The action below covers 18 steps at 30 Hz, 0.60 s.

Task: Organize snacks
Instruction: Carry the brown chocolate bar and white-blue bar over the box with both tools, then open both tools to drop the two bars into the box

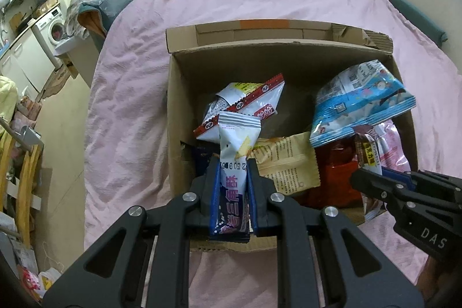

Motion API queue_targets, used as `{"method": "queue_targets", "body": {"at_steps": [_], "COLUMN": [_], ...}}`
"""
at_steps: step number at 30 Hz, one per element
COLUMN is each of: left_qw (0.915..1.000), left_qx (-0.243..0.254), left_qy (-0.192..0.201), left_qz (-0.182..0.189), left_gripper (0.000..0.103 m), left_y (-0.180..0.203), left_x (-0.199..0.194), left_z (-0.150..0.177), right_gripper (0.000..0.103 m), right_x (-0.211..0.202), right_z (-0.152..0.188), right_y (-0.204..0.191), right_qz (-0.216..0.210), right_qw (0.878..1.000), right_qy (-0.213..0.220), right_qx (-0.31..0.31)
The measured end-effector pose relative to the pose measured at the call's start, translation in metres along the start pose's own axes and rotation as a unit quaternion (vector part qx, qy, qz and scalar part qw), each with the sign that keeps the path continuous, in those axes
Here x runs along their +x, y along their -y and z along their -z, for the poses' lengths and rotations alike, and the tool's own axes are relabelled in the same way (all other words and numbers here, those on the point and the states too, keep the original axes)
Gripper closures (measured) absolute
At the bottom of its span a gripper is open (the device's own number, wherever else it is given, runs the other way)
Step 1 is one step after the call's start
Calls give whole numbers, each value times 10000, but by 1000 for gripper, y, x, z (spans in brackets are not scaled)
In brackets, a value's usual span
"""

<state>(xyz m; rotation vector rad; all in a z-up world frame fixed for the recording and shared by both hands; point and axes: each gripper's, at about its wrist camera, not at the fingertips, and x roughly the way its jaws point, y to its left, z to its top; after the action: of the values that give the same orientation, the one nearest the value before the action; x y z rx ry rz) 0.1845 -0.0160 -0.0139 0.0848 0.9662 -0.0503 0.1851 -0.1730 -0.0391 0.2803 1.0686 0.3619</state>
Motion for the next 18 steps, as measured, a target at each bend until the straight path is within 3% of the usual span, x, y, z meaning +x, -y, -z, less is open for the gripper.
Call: {"method": "queue_targets", "body": {"at_steps": [11, 13, 15, 17, 18], "left_qw": [9999, 9999, 10000, 9999, 9999], "left_qx": [-30, -19, -35, -95, -110], "left_qy": [-121, -136, -63, 50, 73], "left_qz": [107, 89, 32, -24, -13], "left_gripper": [86, 73, 42, 31, 30], "left_y": [-4, -3, -4, -6, -7], "left_x": [6, 4, 0, -6, -8], "left_z": [0, 0, 1, 1, 1], "right_gripper": [81, 81, 81, 81, 80], "right_x": [-1, -3, -5, -8, -10], "right_z": [-2, -2, -2, -1, -2], "right_y": [5, 6, 7, 8, 7], "right_qz": [-171, -208, -225, -194, -175], "right_qw": [9997, 9996, 9995, 9994, 9995], "right_qy": [-2, 27, 49, 84, 111], "right_qx": [178, 194, 225, 259, 247]}}
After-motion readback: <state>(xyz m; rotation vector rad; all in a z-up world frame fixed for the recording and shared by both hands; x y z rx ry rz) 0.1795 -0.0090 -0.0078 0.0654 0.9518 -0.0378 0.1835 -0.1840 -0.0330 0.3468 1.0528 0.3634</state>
